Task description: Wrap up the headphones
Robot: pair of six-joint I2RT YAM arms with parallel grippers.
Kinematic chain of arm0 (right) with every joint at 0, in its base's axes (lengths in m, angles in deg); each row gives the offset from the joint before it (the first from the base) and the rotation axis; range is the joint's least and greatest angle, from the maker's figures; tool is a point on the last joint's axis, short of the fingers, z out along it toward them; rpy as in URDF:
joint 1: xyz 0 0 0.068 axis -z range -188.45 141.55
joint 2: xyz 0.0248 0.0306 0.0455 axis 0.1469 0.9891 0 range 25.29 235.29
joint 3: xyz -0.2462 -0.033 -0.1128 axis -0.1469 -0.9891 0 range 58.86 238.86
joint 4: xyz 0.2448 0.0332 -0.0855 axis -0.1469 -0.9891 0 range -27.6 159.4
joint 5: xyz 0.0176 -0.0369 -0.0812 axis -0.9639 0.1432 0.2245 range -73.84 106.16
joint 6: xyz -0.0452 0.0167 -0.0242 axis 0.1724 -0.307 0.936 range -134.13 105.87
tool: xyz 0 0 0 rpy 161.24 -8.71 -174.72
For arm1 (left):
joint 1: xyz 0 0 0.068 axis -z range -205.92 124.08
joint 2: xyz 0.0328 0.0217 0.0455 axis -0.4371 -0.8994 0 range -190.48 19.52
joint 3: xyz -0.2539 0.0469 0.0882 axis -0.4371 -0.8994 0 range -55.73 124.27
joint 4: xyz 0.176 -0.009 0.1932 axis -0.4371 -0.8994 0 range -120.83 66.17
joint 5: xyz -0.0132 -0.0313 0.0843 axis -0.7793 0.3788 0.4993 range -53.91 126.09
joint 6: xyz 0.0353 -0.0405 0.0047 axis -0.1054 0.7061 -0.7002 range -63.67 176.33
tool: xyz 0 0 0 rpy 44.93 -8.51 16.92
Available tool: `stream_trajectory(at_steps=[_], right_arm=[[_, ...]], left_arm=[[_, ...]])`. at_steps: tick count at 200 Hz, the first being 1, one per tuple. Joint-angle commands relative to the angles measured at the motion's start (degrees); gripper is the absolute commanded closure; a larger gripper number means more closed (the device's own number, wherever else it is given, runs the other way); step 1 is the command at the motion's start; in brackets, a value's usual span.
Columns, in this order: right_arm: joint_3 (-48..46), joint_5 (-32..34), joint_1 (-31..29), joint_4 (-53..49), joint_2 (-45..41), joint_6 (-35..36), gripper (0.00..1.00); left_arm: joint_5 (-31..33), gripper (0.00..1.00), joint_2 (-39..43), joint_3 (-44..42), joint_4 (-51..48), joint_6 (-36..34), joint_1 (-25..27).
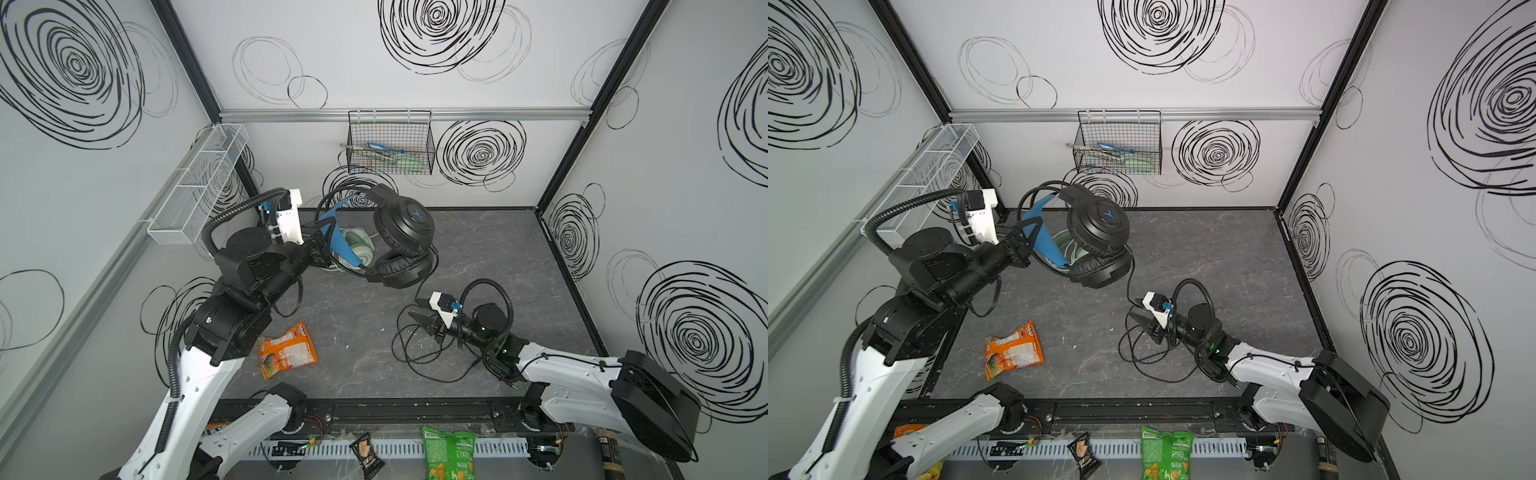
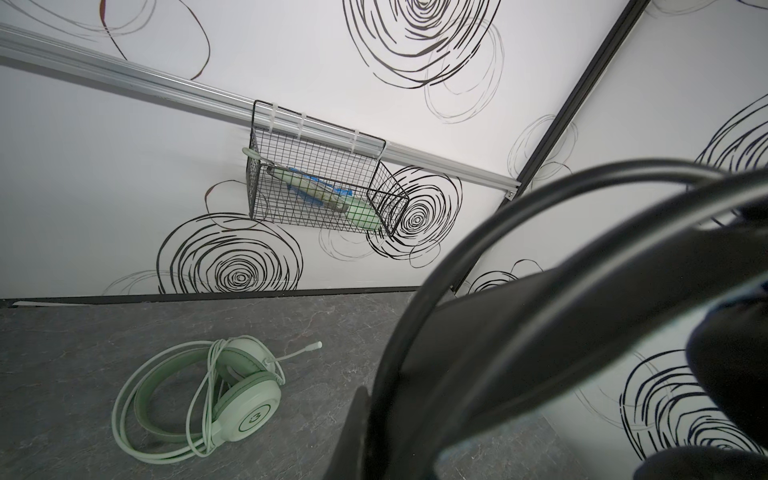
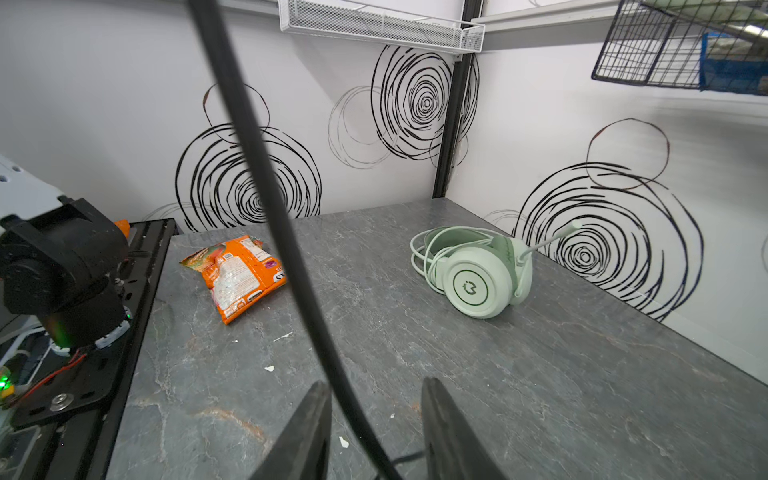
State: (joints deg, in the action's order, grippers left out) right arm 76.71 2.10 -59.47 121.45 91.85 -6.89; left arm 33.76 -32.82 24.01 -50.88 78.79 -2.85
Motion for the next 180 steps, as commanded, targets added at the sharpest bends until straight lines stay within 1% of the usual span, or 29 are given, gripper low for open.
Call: stream_trajectory(at_steps=[1,8,32,42,51,59,82,98,133,160,180], right_arm=[[-0.5,-0.3,0.1,3.9,0.6,-0.2,0.74],[-0.4,-0.3,0.1,3.8,0.7,-0.1,0.78],[-0.3,-0.3,0.1,3.2,0.1,0.0,0.87],[-0.4,-0.4,0.0,2.7,-0.5,0.0,0.88],[-0.5,-0.6,0.1,2.5,-1.1,-0.1,0.85],[-0.8,-0.4,0.1,2.3,-1.5,-0.2,0.81],[-1.9,0.5,0.0,3.9,-1.8,-0.7,0.56],[-1.9,0.6,0.1,4.9,-0.9,-1.0,0.46],[0.8,-0.1,0.1,7.1,2.9,-1.8,0.39],[2.7,-1.8,0.1,8.0,5.3,-2.5,0.41],[3.2,-3.2,0.1,11.4,7.1,-3.5,0.42]], left_arm=[[-1.6,1.0,1.1,2.5,8.1,4.5,-0.9],[-1.6,1.0,1.0,2.4,8.5,4.8,-1.1],[-1.4,1.0,0.6,2.1,9.5,5.5,-1.6],[-1.6,1.0,0.5,1.9,9.8,5.7,-1.9],[-1.9,1.0,0.5,1.6,10.2,6.0,-2.2],[-2.3,1.0,0.5,1.4,10.6,6.3,-2.2],[-2.8,1.0,0.3,1.0,11.0,6.7,-2.4],[-3.1,1.0,0.4,0.7,11.1,7.0,-2.6],[-3.6,1.0,0.6,0.1,11.4,8.0,-2.6],[-3.5,1.0,0.8,0.0,11.2,8.0,-2.7],[-3.6,1.0,0.7,-0.3,11.6,8.4,-2.9]])
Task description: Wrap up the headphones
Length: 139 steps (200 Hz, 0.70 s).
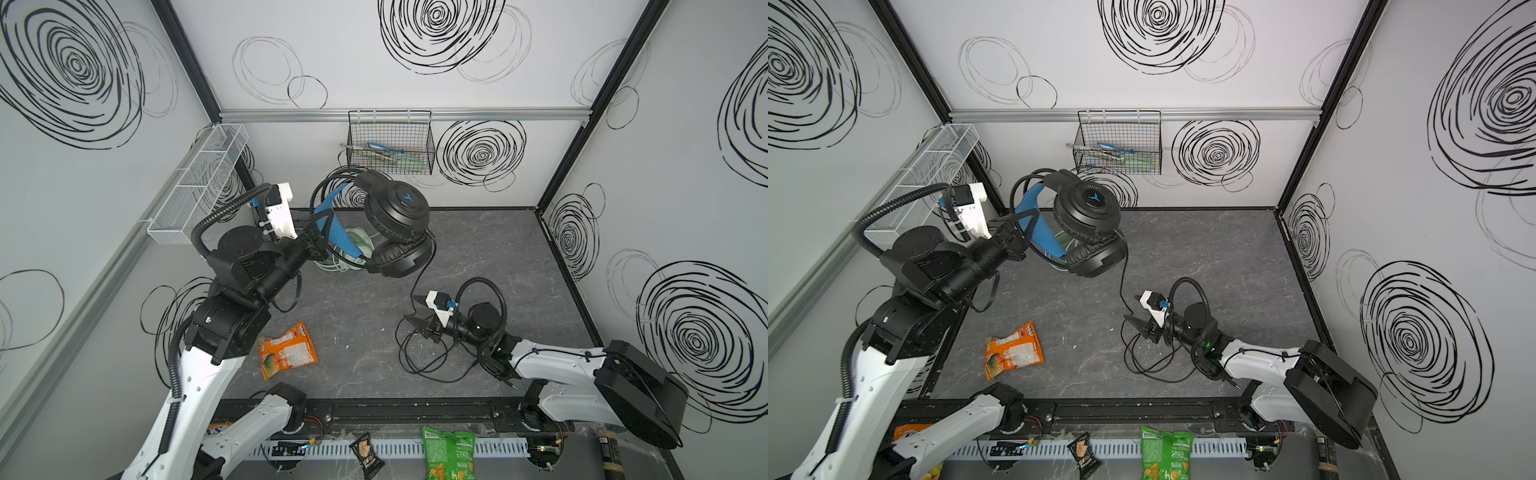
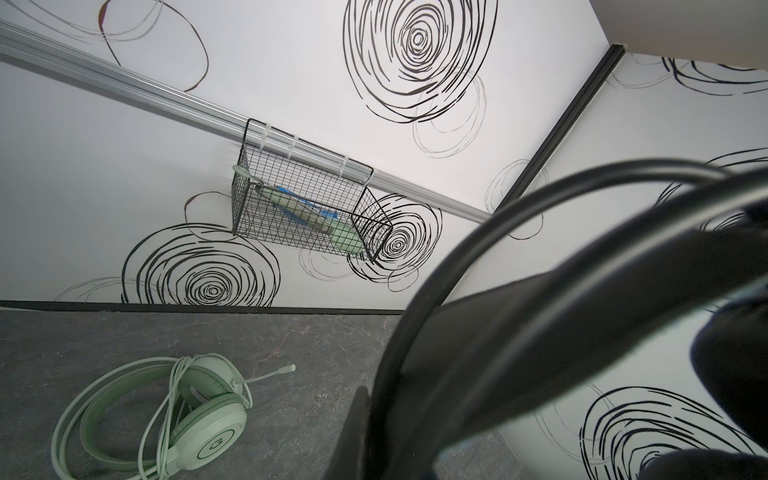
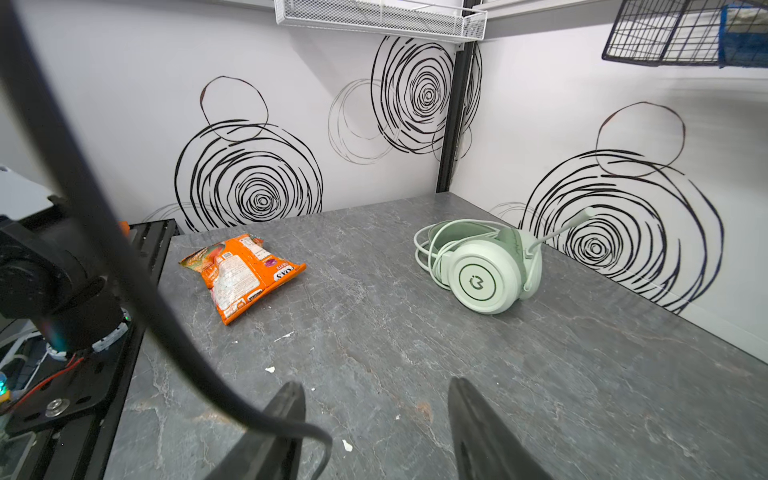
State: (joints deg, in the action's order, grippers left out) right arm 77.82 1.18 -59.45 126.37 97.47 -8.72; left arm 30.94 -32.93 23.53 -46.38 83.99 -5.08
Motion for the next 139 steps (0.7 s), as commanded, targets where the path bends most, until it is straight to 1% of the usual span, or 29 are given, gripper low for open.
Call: stream_trajectory(at_steps=[1,30,46,54,69,77,96,114,122,139], right_arm=[[2.1,-2.4,0.1,6.6,1.6,-1.7,0.42],[2.2,-3.6,-0.5,9.5,3.9,-3.8,0.44],[2.4,-3.6,-1.2,10.2,5.3,-4.2,0.5],[2.4,-3.7,-1.4,10.7,6.1,-4.3,0.57],[2.3,-4.3,-1.5,11.1,7.5,-4.4,0.77],[2.0,-4.4,-1.4,11.1,7.8,-4.3,0.86],[0.6,-3.9,-1.4,10.8,7.2,-4.4,1.0],[-0.2,-2.9,-2.0,6.5,4.5,-2.3,1.0],[0.0,0.1,-2.8,1.8,2.5,-1.1,1.0],[1.1,8.7,-3.7,-10.5,-2.7,1.4,1.0]], left_arm=[[-0.8,1.0,0.8,0.2,7.1,3.2,-0.7],[-1.1,1.0,1.1,-1.4,8.5,4.1,-1.1],[-1.8,1.0,1.3,-2.3,9.4,4.8,-1.5],[-2.1,1.0,1.2,-2.6,9.6,5.0,-1.7],[-2.2,1.0,1.4,-2.9,9.7,5.1,-1.9],[-2.1,1.0,1.6,-3.2,9.6,5.1,-2.0],[-1.6,1.0,2.3,-4.0,9.5,4.8,-2.6],[-0.5,1.0,2.5,-4.9,9.4,3.8,-3.3],[0.3,1.0,2.4,-5.1,9.2,2.8,-3.6],[3.2,1.0,2.1,-5.3,8.4,-0.7,-4.5]])
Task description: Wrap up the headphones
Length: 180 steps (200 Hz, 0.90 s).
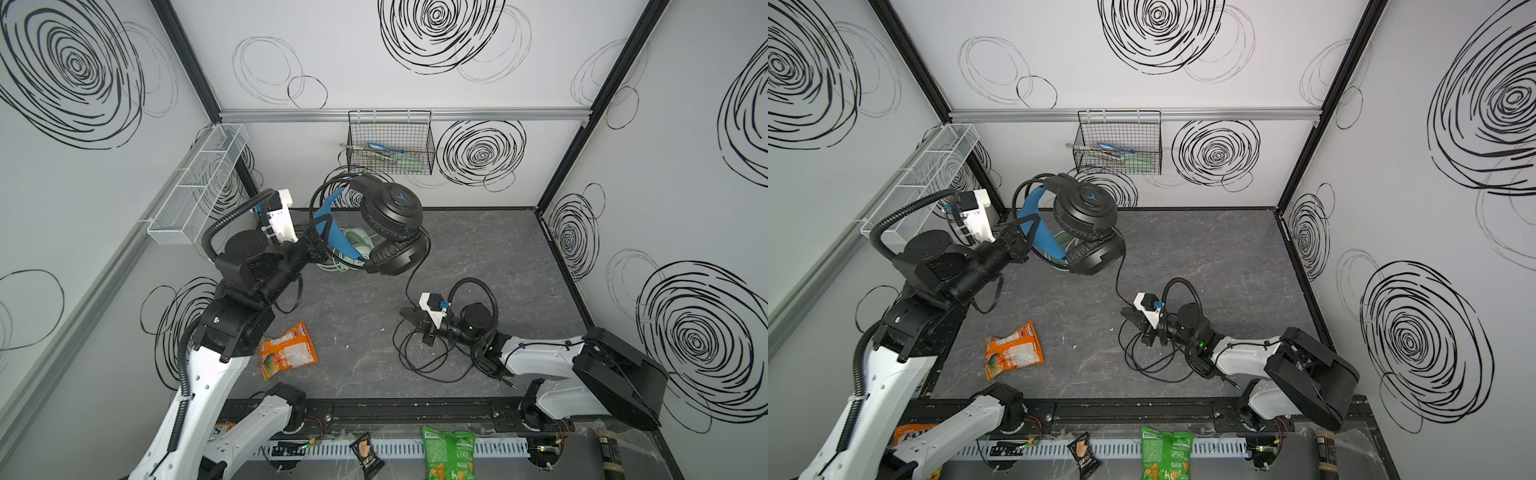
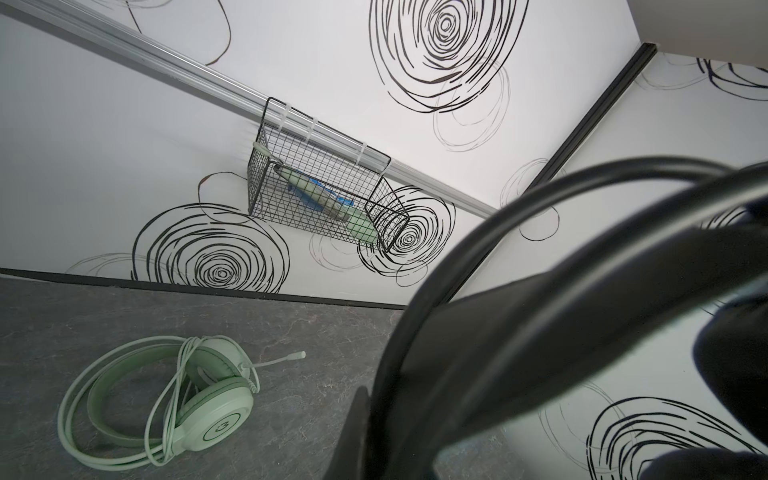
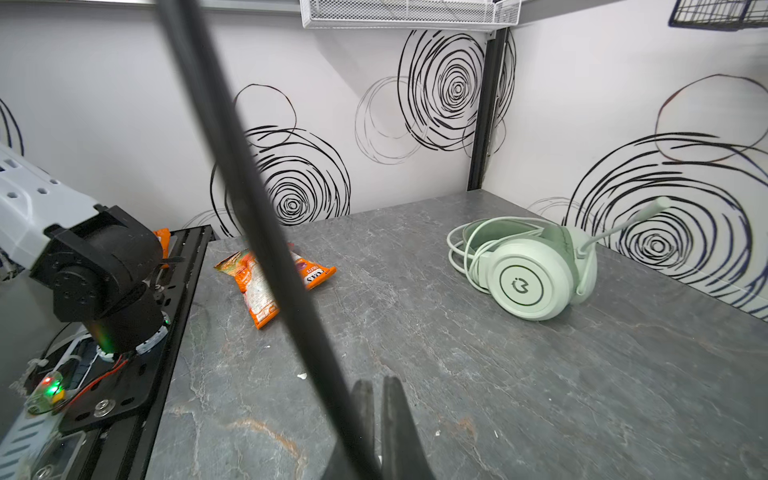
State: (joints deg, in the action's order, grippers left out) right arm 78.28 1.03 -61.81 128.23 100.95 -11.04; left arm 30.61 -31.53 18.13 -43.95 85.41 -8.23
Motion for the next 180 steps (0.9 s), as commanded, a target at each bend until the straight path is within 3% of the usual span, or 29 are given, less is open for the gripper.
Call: stream_trajectory(at_steps=[1,32,56,97,138,156,180], right_arm=[[0.7,9.2,-1.3,-13.0,-6.5,3.9,1.0],[4.0,26.8,-1.2,-33.4,-17.8,9.1,1.0],[6.5,35.3,-1.2,-38.6,-24.6,17.7,1.0],[17.6,39.6,-3.2,-47.1,-25.0,23.7,1.0],[28.0,48.1,-15.8,-49.3,-19.2,36.9,1.0],[32.3,50.1,-20.0,-49.8,-16.5,41.3,1.0],[38.8,49.5,-20.8,-54.3,-12.8,42.9,1.0]], left_arm=[[3.7,1.0,0.8,0.1,5.9,-2.3,-1.4],[11.5,1.0,0.6,-2.0,5.4,-10.7,-2.8],[15.8,1.0,-0.2,-4.6,6.3,-15.0,-3.5],[22.5,1.0,-1.7,-8.9,6.9,-20.7,-3.5],[26.7,1.0,-2.5,-12.8,7.4,-25.6,-2.5],[26.1,1.0,-2.9,-13.8,7.0,-27.1,-1.0],[21.4,1.0,-2.8,-15.0,6.4,-28.2,1.0]])
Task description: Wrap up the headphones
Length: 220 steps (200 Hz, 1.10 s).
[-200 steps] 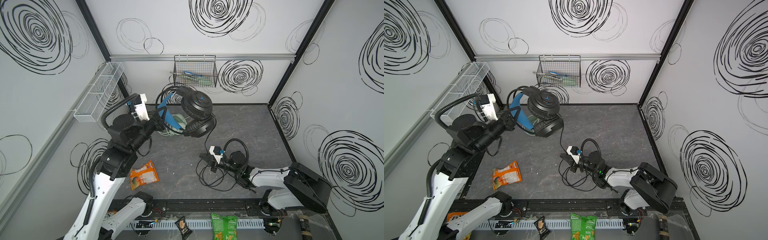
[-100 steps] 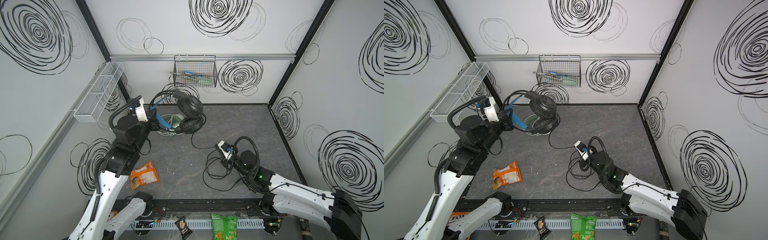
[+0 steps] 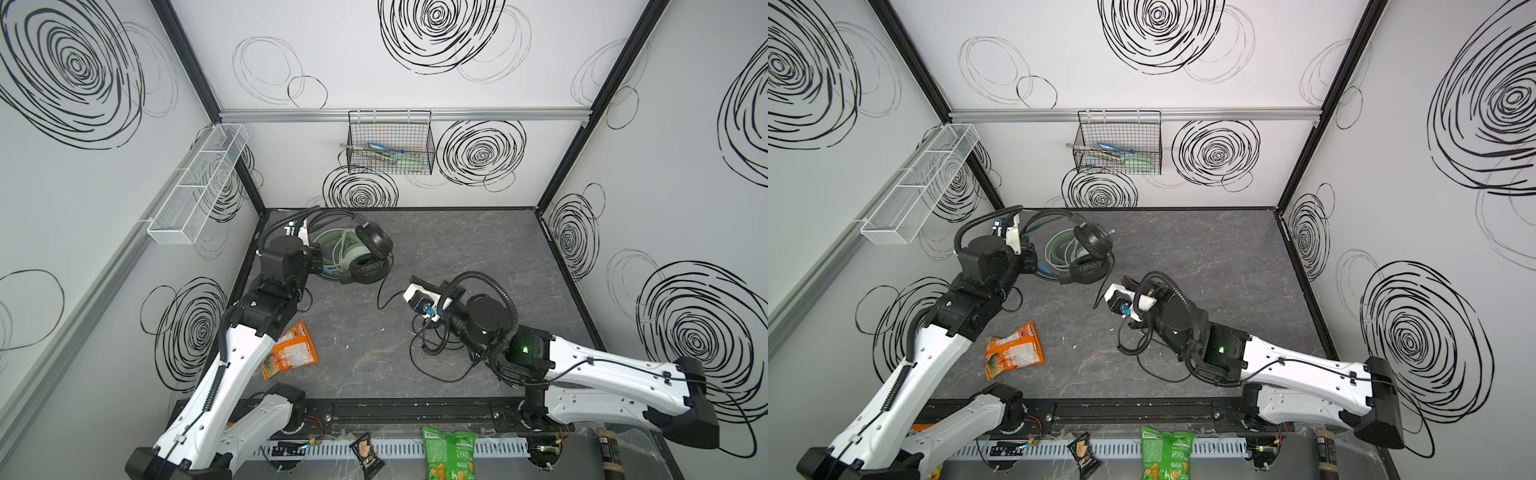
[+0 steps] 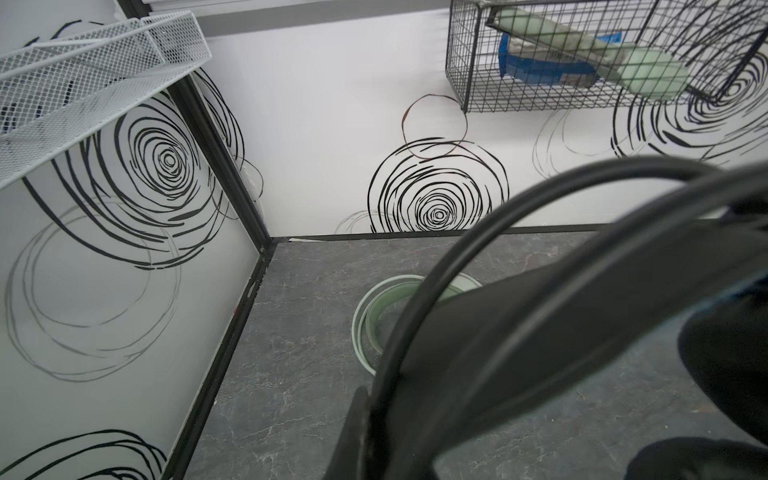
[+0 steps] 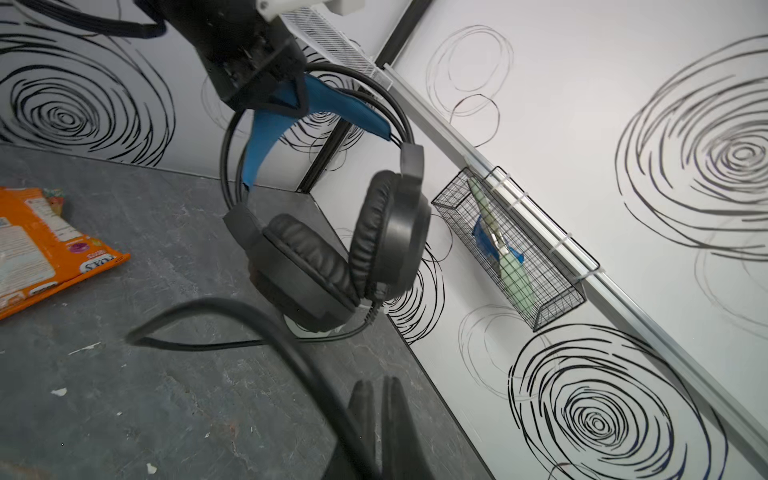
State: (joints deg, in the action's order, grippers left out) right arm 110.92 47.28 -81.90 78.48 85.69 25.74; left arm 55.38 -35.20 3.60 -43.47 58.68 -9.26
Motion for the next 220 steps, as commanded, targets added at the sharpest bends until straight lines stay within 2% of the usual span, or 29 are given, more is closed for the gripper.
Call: stream_trajectory(at_steps=[1,23,64,107,136,190,220], right_arm=[[6.4,3.2,-0.7,-4.6,2.6,6.3,1.0],[11.0,3.6,0.1,-7.8,5.9,8.4,1.0],[16.8,4.0,2.5,-12.5,10.0,10.5,1.0],[19.0,4.0,4.6,-14.7,10.5,11.8,1.0],[19.7,3.8,6.3,-15.8,10.6,12.1,1.0],[17.2,-1.8,10.4,-14.8,7.5,9.5,0.99],[15.3,-6.3,12.4,-12.8,5.3,6.7,0.93]], left_arm=[[-3.5,1.0,1.0,-0.5,5.9,-1.5,2.1],[-8.1,1.0,1.9,-1.3,4.2,-1.5,3.2],[-12.5,1.0,2.5,-2.1,-0.8,-3.9,6.5],[-13.5,1.0,4.6,-4.8,-2.1,-7.4,13.6],[-17.3,1.0,5.4,-5.6,-1.2,-8.6,17.0],[-28.2,1.0,8.2,-6.5,1.1,-5.2,17.4],[-35.6,1.0,10.1,-6.8,3.8,-1.5,17.4]])
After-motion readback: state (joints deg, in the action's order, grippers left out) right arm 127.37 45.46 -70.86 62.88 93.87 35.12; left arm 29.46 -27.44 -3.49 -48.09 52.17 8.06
